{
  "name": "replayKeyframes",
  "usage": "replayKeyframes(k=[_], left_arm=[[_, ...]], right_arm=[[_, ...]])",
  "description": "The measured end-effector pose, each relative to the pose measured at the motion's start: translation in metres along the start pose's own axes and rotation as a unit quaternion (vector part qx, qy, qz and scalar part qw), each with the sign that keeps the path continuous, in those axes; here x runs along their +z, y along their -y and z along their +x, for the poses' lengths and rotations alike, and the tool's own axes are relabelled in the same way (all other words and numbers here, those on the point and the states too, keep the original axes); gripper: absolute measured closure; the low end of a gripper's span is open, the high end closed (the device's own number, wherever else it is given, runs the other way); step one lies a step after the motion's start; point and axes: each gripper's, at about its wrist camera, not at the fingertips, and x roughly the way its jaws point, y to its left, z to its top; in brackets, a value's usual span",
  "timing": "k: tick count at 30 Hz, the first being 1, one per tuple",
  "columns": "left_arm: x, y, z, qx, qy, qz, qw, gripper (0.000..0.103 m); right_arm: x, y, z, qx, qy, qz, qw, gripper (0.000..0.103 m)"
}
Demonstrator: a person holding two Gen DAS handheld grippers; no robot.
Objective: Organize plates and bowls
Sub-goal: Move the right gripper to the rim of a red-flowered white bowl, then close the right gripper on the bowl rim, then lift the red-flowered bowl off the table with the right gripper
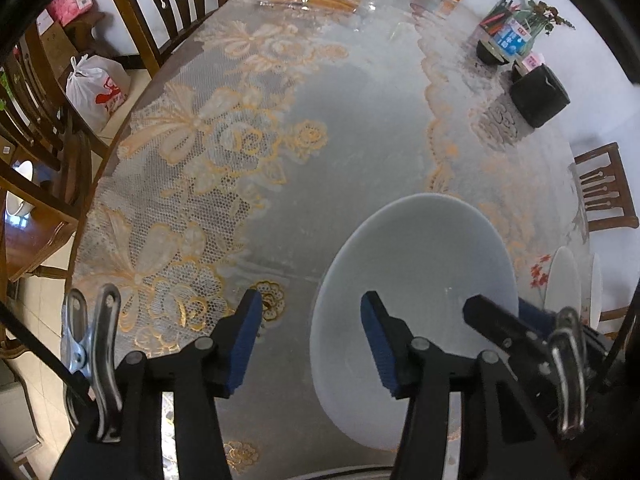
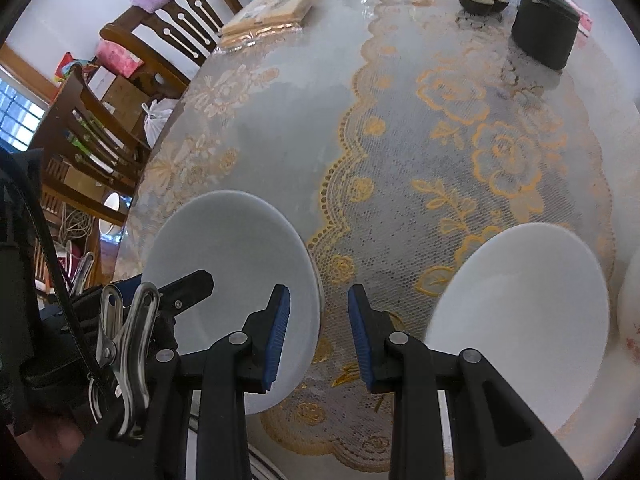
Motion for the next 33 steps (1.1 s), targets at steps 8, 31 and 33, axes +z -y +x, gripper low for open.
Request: replayKeyframes(k=[8,31,33], left_arm=[[-0.001,0.003,0.012,0.002,-0.007,0.006,1.0000,0.052],[0.001,-0.008,-0.028,-0.059,0.048,-0.009,0.9971,0.090],[0.001,-0.006,-0.034,-0.054,0.052,-0.003,0.9972,0.090]], right_arm=[[0.000,-0.013,0.008,-0.020,0.005,-0.029,0.999,0.081],[0.005,-0.007,-0.013,0.009,0.020,-0.010,1.000,0.096],[0.004,-0.009,-0.017,0.006,0.024,-0.012,1.000,0.096]])
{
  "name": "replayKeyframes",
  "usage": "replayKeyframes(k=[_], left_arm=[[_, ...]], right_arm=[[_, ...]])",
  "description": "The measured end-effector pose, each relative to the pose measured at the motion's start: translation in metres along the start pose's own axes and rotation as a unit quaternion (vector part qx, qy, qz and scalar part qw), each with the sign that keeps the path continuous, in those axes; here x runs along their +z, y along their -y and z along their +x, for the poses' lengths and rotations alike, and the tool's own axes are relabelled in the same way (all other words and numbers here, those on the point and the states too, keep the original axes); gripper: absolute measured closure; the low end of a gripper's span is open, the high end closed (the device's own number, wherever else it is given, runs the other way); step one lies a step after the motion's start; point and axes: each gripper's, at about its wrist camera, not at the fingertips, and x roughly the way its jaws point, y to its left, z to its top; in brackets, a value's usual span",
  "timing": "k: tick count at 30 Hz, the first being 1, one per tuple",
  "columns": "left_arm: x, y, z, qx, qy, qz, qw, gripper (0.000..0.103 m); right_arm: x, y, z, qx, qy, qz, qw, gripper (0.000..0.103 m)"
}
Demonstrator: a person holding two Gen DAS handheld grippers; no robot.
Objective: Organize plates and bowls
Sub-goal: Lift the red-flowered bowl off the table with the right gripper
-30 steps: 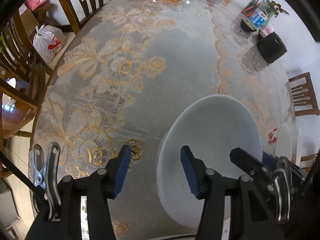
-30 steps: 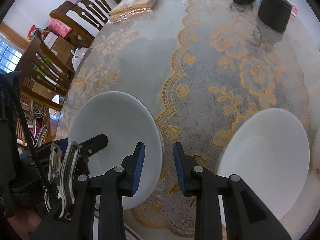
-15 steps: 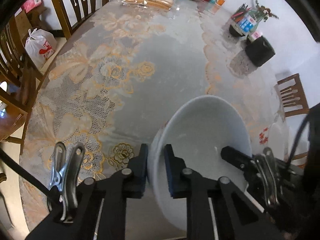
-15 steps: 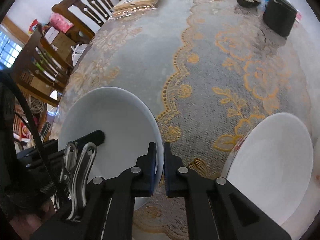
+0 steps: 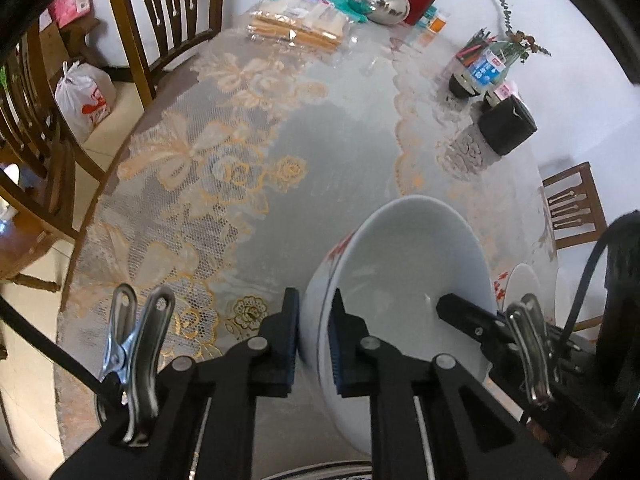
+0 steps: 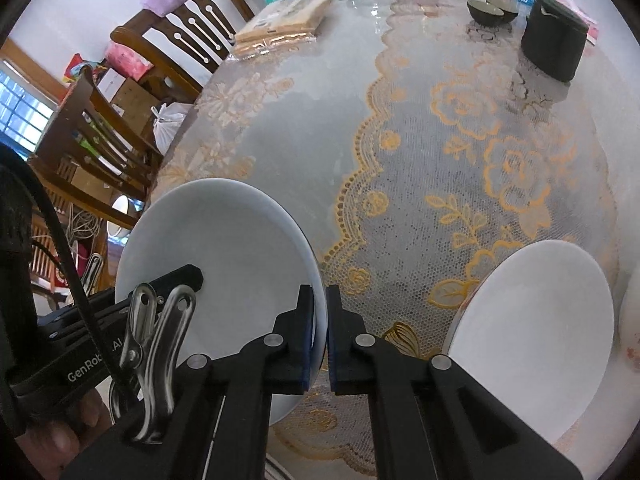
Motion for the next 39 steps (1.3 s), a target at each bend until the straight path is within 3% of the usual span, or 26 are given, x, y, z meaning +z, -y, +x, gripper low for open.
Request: replayKeyframes(k=[18,39], left_arm=[[-0.017,0.021,-0.046,-0.008,0.023,0.022,0.9995,0.089],[-0.057,0.105,-0.085,-0.006,0.042,0.080,0.9959,0.089]], right_arm=[[-0.022,-0.010,-0.055,-0.016,0.036,0.001,0.999,0.096],[-0.073,0.038,-0.131,-0.020,0.082,0.027,0.996,0.096]])
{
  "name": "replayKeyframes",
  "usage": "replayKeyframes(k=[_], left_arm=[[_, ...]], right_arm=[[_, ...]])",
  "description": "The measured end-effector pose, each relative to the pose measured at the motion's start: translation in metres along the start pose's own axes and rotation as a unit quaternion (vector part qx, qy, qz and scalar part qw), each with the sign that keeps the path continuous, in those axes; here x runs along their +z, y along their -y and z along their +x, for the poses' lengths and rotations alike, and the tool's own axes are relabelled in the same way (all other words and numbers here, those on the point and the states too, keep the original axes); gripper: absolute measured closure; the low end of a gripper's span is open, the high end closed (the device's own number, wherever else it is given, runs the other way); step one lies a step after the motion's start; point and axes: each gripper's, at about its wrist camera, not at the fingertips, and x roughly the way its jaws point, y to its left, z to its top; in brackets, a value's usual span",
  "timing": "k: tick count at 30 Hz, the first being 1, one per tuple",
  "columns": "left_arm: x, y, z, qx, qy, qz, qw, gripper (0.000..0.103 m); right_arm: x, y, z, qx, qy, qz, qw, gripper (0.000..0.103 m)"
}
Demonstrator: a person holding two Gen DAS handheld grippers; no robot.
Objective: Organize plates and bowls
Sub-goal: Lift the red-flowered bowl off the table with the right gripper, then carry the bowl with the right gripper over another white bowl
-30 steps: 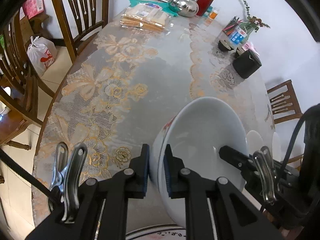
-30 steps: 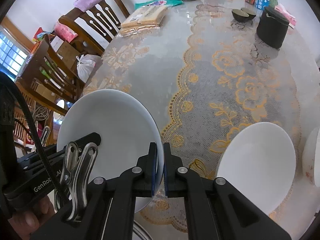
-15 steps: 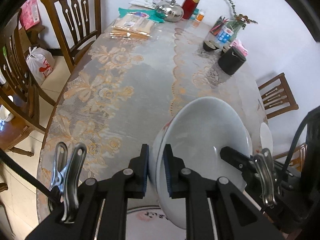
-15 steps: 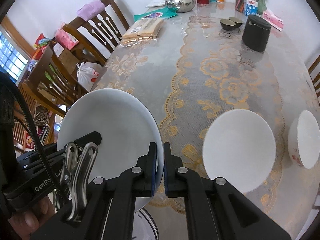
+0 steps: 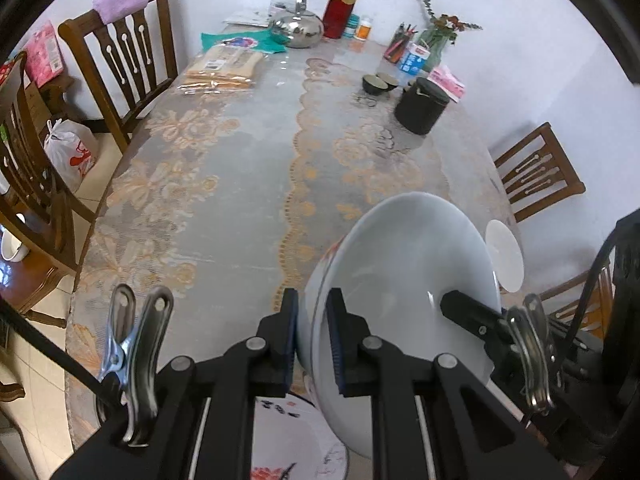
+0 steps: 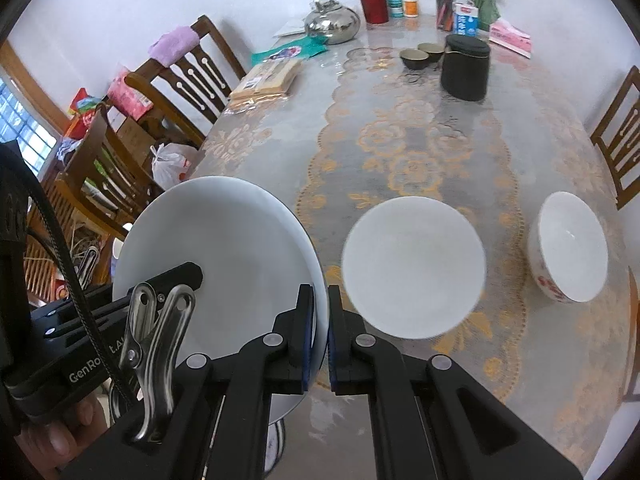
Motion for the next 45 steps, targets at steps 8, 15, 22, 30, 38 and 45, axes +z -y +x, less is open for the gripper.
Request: replayKeyframes(k=[8,15,22,30,38,45], left_arm=[[0.003,0.042,-0.003,-0.003,0.003,0.016,0.9999,0.089],[0.002,0.098,0.010,-0.010,0.000,0.042,0.9991,0.088],[0.000,0.164,0.028,-0.022,-0.004,0.066,0.9976,0.088],[0.001,0.220,0.045,-0.032,-0.008,0.078,0.9965,0.088],[0.006,0.248,0.054,-0.024,-0.007,0.080,0.9964,0.088],[0.007,0.266,0.060,-0.015,-0.009,0.084,0.9964,0.088]], right_arm=[[-0.002,0.034,-0.022,0.001,0.016,0.014,1.000,0.096],[-0.008,0.083,-0.040,-0.006,0.024,0.042,0.999,0.096],[-0.014,0.147,-0.063,-0.024,0.033,0.068,0.997,0.096],[-0.015,0.200,-0.078,-0.034,0.038,0.080,0.996,0.096],[-0.011,0.229,-0.083,-0.025,0.042,0.085,0.995,0.096],[-0.010,0.248,-0.084,-0.019,0.041,0.082,0.996,0.096]])
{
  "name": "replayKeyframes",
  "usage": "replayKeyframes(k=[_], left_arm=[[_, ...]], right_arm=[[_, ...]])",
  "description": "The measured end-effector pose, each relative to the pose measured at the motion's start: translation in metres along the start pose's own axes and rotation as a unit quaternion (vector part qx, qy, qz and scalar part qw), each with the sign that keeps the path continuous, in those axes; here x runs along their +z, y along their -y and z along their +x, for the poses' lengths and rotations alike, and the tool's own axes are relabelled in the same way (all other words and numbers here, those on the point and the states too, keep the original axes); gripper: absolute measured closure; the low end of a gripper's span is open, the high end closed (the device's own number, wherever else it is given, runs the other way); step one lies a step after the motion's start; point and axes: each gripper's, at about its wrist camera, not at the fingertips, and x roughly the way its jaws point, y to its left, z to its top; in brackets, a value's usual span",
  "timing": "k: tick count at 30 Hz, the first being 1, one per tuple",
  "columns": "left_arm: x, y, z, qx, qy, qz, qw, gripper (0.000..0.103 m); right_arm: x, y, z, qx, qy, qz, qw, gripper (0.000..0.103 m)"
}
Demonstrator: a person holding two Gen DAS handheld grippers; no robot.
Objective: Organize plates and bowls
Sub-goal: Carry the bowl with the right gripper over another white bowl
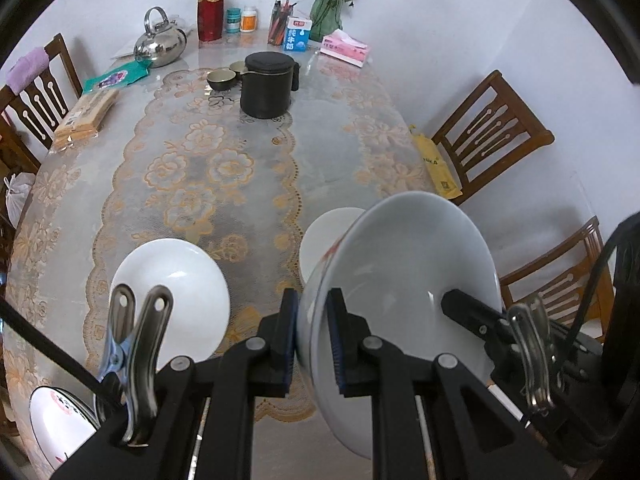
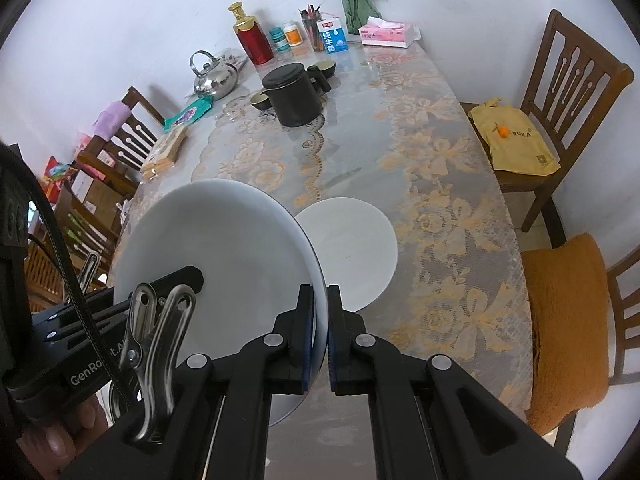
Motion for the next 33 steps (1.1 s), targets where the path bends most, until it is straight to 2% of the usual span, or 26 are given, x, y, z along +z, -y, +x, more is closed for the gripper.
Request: replayKeyframes(k=[12,23,33], left_arm=[[0.011,0.015,0.023,0.002,-0.004,-0.006,1.0000,0.088],[0.041,0.014,0.057,-0.009,-0.023,-0.013,0.9996,0.088],[0.039,0.005,0.094,-0.017,-0.049,-0.033,0.9981,0.088]], right_arm=[[0.015,0.026,0.012,0.004,-0.005,0.001,1.000,0.096],[0.046,0.039,0.039,-0.015,-0.015,0.010,1.000,0.096],[0.044,0.048,0.070,-0.026,-0.043,0.011,0.999,0.096]])
